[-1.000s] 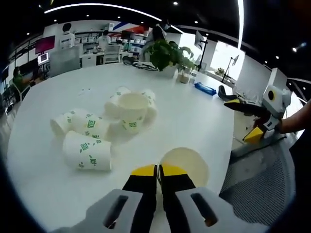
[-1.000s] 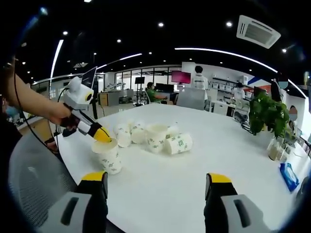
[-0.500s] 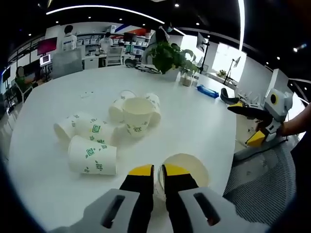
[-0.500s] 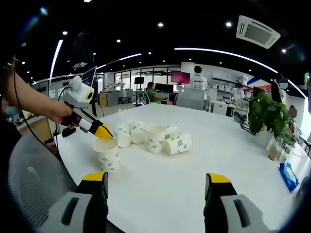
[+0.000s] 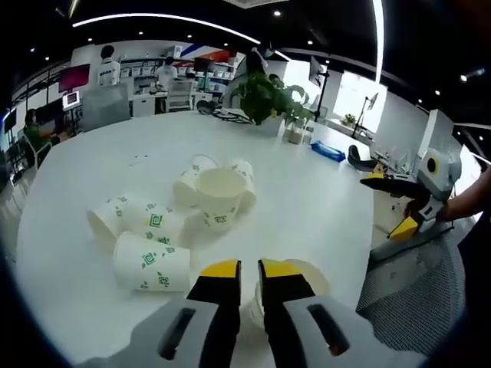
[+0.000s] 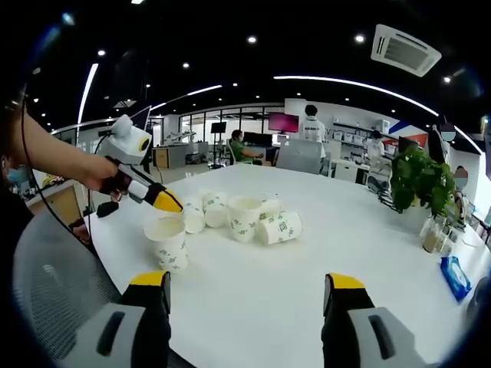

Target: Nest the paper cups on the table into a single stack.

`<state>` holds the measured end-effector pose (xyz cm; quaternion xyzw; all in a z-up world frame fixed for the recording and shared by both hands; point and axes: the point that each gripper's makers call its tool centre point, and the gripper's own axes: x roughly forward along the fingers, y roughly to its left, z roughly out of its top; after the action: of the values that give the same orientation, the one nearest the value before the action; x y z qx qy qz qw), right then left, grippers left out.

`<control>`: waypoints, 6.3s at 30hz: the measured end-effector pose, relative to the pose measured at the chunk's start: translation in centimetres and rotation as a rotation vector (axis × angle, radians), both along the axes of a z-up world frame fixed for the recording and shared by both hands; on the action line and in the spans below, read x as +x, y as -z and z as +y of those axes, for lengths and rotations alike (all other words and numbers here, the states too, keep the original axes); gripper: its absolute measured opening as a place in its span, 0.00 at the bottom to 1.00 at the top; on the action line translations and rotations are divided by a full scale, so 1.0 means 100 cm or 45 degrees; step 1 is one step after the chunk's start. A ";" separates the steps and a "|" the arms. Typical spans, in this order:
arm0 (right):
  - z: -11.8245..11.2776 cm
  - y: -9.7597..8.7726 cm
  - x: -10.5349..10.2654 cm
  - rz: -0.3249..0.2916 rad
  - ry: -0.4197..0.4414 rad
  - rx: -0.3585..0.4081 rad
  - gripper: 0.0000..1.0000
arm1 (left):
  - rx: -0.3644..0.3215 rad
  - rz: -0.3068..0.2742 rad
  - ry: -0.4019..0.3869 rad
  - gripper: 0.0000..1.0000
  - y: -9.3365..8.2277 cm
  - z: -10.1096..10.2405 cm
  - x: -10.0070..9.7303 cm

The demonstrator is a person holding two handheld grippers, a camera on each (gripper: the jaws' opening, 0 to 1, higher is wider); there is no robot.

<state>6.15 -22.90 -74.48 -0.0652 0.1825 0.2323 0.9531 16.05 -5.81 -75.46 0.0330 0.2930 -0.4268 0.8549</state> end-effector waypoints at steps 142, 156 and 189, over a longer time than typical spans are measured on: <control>-0.002 0.008 -0.001 0.057 0.016 -0.010 0.81 | 0.119 -0.024 0.113 0.00 -0.014 -0.051 0.109; 0.000 0.006 0.000 0.034 0.004 -0.008 0.81 | 0.083 -0.067 0.128 0.00 -0.048 -0.037 0.079; 0.007 0.003 -0.002 0.022 -0.044 0.004 0.84 | 0.033 -0.077 0.160 0.00 -0.090 -0.013 0.007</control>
<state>5.95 -22.17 -74.78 -0.0648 0.1893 0.2495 0.9475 16.80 -7.12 -66.47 0.0755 0.2699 -0.4746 0.8344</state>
